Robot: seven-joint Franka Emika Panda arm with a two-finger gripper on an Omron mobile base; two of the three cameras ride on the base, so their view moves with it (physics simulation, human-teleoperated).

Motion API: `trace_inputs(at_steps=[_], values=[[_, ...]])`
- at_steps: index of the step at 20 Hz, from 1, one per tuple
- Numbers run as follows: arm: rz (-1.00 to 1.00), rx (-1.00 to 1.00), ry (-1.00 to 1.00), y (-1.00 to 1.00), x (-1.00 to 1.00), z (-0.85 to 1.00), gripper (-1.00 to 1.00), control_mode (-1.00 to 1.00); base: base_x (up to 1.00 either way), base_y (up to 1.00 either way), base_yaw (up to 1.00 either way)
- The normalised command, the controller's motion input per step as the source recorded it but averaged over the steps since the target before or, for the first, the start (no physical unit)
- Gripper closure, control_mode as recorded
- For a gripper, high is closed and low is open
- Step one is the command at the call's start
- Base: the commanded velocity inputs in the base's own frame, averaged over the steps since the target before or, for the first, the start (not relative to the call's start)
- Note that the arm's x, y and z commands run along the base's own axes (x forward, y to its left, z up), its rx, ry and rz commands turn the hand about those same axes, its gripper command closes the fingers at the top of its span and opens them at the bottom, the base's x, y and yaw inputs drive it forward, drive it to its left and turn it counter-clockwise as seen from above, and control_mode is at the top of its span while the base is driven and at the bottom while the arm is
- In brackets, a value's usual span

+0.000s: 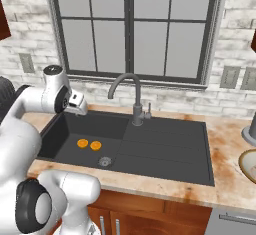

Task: Remove the orange and orange from the sink. Then move the bowl and cup from the counter to the sink for washing.

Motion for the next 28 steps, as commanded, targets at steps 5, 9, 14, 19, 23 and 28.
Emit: trace_inputs(at_steps=[5,9,14,19,23,28], values=[[-0.10,0.00,0.00,0.00,0.33,-0.28,-1.00,-1.00,0.00,0.00,0.00],[-0.16,0.00,0.00,0.00,0.31,-0.29,-1.00,-1.00,0.00,0.00,0.00],[-0.17,0.02,0.01,-0.04,0.29,-0.26,-1.00,-1.00,0.00,0.00,0.00],[-0.05,0.09,0.03,-0.11,0.17,-0.28,-1.00,-1.00,0.00,0.00,0.00],[0.00,0.10,0.01,-0.09,0.18,-0.32,-1.00,-1.00,0.00,0.00,0.00],[0.00,0.02,0.00,-0.08,0.19,-0.33,-1.00,-1.00,0.00,0.00,0.00]])
